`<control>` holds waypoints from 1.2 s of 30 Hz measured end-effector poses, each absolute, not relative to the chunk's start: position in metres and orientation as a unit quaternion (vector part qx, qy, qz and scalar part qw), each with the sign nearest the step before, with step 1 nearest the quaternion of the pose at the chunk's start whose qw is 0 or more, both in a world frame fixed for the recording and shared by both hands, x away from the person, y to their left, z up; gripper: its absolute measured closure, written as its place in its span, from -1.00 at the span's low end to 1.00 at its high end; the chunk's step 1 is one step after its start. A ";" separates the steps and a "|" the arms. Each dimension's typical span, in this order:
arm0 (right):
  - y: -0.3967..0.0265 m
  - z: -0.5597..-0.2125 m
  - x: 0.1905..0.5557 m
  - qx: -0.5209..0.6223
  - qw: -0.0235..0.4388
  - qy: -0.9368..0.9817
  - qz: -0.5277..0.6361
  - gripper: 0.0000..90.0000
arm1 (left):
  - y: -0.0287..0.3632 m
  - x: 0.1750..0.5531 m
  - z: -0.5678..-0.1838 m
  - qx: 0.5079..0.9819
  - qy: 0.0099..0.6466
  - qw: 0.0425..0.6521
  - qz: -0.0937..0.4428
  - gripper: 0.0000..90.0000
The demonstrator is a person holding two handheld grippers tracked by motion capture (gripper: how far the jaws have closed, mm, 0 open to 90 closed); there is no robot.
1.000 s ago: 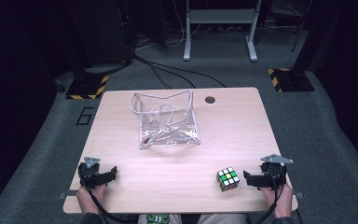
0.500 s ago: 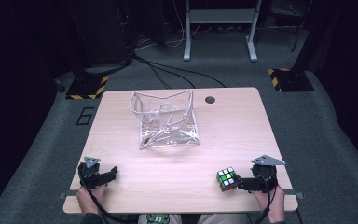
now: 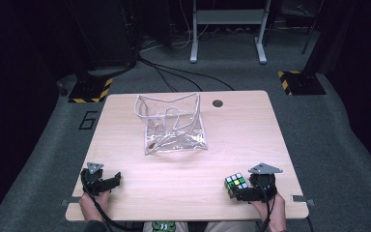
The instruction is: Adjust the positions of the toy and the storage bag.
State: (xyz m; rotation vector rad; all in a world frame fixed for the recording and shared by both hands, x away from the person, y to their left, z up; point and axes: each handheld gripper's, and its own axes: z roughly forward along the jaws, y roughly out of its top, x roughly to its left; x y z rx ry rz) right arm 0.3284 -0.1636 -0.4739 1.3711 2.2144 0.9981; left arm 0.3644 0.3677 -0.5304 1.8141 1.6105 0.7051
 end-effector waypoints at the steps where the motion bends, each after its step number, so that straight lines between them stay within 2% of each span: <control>1: -0.161 -0.475 0.328 0.483 0.173 0.784 0.349 -0.95 | 0.368 0.364 -0.530 0.685 0.607 0.303 0.266 -0.70; 24: -0.141 -0.491 0.329 0.477 0.169 0.803 0.315 -0.41 | 0.368 0.364 -0.530 0.684 0.608 0.303 0.266 -0.70; 36: -0.141 -0.490 0.329 0.474 0.170 0.807 0.310 -0.27 | 0.368 0.365 -0.531 0.683 0.608 0.304 0.267 -0.70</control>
